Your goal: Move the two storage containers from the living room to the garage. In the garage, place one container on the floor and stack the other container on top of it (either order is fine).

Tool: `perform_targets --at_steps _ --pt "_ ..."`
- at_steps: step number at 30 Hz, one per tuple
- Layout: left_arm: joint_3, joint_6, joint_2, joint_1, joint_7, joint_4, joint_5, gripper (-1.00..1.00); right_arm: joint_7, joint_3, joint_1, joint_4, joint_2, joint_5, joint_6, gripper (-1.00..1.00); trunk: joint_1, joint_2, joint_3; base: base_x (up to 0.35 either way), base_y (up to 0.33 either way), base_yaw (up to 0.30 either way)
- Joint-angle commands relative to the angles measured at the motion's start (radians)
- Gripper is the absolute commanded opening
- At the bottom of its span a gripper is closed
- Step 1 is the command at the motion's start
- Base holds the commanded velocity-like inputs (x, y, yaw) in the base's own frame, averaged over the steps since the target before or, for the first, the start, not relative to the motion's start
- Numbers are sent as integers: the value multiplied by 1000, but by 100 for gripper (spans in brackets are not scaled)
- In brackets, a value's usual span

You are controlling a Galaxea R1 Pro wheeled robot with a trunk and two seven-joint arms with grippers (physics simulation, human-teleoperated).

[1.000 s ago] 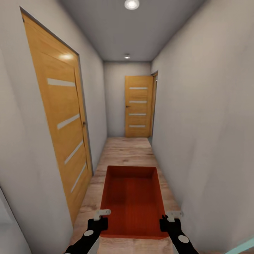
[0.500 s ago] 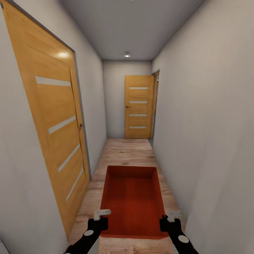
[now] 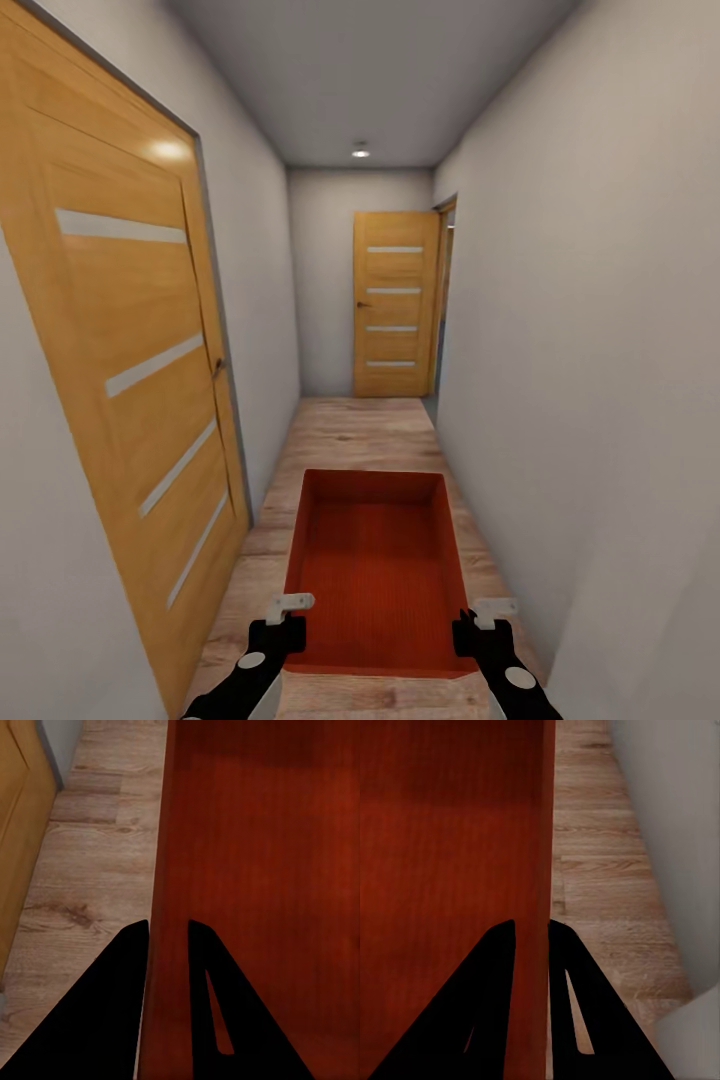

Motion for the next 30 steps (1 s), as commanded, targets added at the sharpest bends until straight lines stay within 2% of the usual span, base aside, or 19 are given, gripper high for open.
perform_targets --at_steps 1,30 --pt "22 -4 1 -1 10 -12 -6 -100 7 14 0 2 -1 21 -2 -100 1 -1 0 328 0 0" --pt "22 -4 1 -2 10 -12 -6 -100 6 15 0 13 -1 21 -2 -100 1 -1 0 328 0 0"
